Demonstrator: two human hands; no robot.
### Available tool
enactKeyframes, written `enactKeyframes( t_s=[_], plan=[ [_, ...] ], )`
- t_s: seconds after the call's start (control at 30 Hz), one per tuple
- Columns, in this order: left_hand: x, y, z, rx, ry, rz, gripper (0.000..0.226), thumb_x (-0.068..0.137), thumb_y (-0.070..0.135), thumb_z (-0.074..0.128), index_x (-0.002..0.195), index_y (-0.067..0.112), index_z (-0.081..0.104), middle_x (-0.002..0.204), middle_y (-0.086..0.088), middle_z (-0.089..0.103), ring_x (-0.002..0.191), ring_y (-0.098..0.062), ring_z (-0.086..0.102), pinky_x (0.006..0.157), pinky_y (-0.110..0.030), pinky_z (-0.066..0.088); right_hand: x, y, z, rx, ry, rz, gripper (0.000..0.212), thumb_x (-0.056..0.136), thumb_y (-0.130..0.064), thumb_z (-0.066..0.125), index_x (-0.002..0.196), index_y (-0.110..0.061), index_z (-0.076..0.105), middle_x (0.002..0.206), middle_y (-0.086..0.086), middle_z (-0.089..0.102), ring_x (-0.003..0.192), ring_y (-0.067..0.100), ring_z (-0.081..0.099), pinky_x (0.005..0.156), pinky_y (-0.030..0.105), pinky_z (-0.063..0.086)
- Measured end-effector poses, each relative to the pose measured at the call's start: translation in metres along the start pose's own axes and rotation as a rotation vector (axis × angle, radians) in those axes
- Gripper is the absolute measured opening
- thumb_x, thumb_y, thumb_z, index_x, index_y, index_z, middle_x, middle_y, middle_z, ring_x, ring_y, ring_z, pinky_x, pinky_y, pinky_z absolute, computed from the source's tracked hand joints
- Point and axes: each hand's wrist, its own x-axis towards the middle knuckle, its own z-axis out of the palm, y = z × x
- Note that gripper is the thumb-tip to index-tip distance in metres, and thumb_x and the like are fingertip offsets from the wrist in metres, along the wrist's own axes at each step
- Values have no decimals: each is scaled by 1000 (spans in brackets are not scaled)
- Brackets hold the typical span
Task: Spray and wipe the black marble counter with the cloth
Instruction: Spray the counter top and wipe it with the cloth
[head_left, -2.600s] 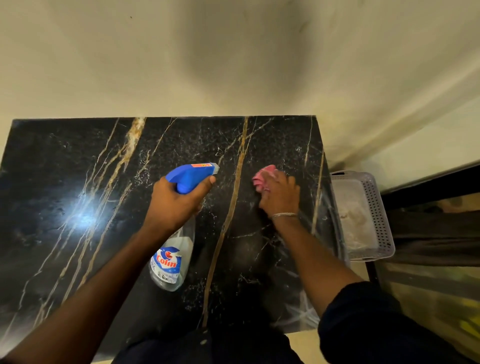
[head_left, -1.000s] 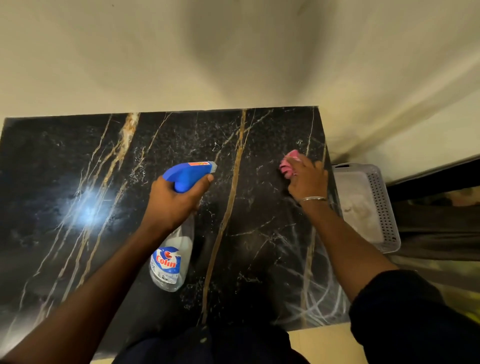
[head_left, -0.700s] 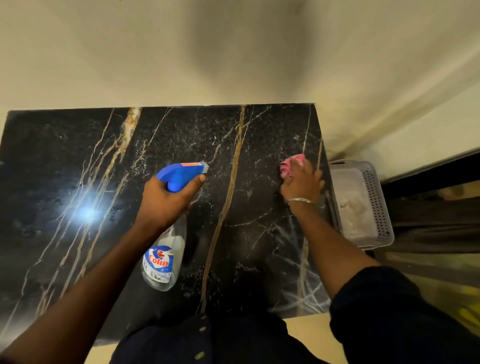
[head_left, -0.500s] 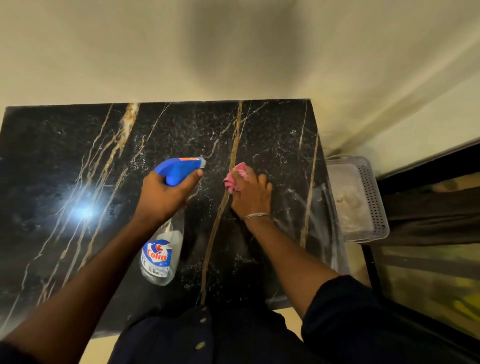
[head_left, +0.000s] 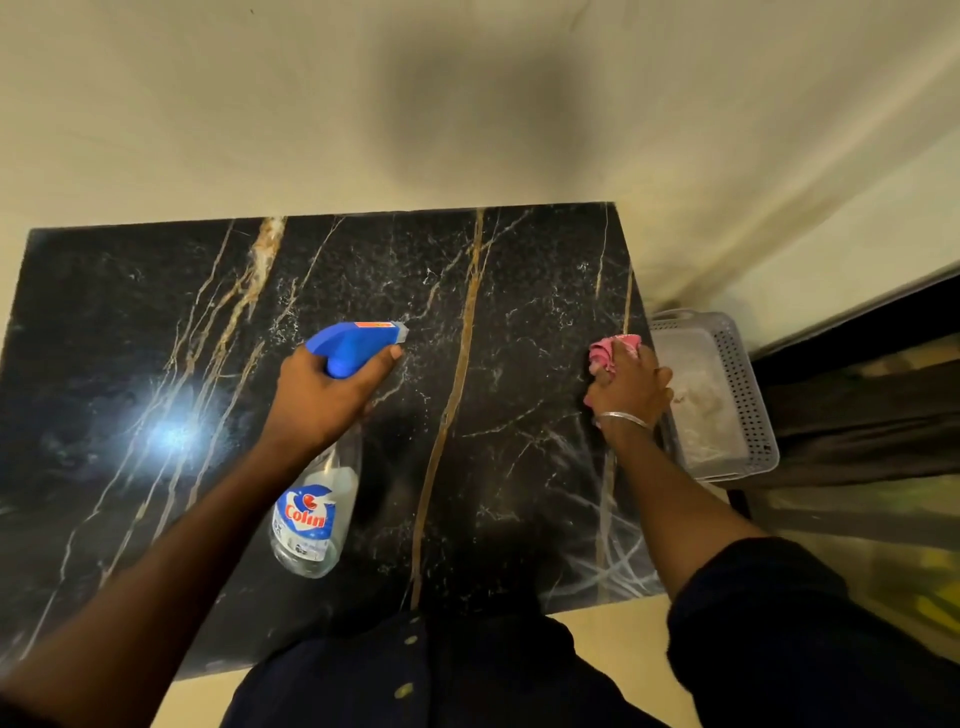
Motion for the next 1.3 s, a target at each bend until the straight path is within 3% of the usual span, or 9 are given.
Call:
enactKeyframes(
  t_s=[0.1,0.27,0.43,0.5,0.67,0.83,0.93,1.13,1.3],
  plan=[
    [-3,-2,2,-13,-15,-2,26,87,41,72,94,16,68,56,-1,63,47,-17,60,48,-29,51,-30,-41,9,-6,-3,-93,62,82,-30,69,140,-33,47,150,5,36,123,34,41,99,45,37],
    [-7,1,11,-14,-13,-3,16,88,36,72,86,21,66,52,1,62,45,-12,58,45,-23,50,-86,-105,33,-84,-85,-498,58,83,-30,63,138,-37,46,145,2,41,108,28,46,86,40,42],
    [-8,3,20,-14,-46,-21,16,89,34,71,85,20,65,52,6,62,44,-7,57,44,-18,47,-78,-81,27,-130,-144,-778,59,83,-33,62,140,-36,46,147,1,41,109,28,45,85,41,41],
    [-9,4,21,-23,-56,-22,15,90,33,71,88,19,65,53,7,63,45,-7,58,45,-18,48,-58,-53,18,-113,-121,-695,58,84,-30,58,140,-37,45,146,0,42,107,27,45,84,40,43],
    [-10,8,26,-21,-51,1,17,89,33,72,89,18,66,53,4,62,46,-10,58,47,-21,51,-3,22,-1,-37,-61,-268,60,87,-29,61,144,-34,43,149,2,39,120,34,43,96,46,42],
    [-13,12,26,0,-46,26,20,89,37,72,89,18,67,61,-10,66,48,-16,59,50,-30,54,2,22,-2,-50,-22,-89,52,92,-36,58,142,-28,47,149,7,38,122,35,41,96,46,39],
    [-15,11,26,-5,-32,31,20,88,38,72,90,19,67,67,-20,67,49,-20,60,53,-34,55,-23,-5,3,-71,-7,-148,50,93,-41,54,141,-28,47,148,9,38,121,34,42,99,46,38],
    [-21,10,32,-3,-37,27,17,88,39,71,89,23,66,69,-18,67,50,-19,61,51,-34,55,-105,-68,35,-90,-64,-509,57,87,-44,59,141,-30,46,141,7,44,107,29,47,84,42,45],
    [-24,9,34,-11,-32,21,20,88,39,73,91,21,67,71,-18,68,50,-18,60,51,-33,55,-99,-43,31,-168,-101,-701,59,83,-42,58,140,-30,47,143,6,47,105,30,48,82,41,43]
  ],
)
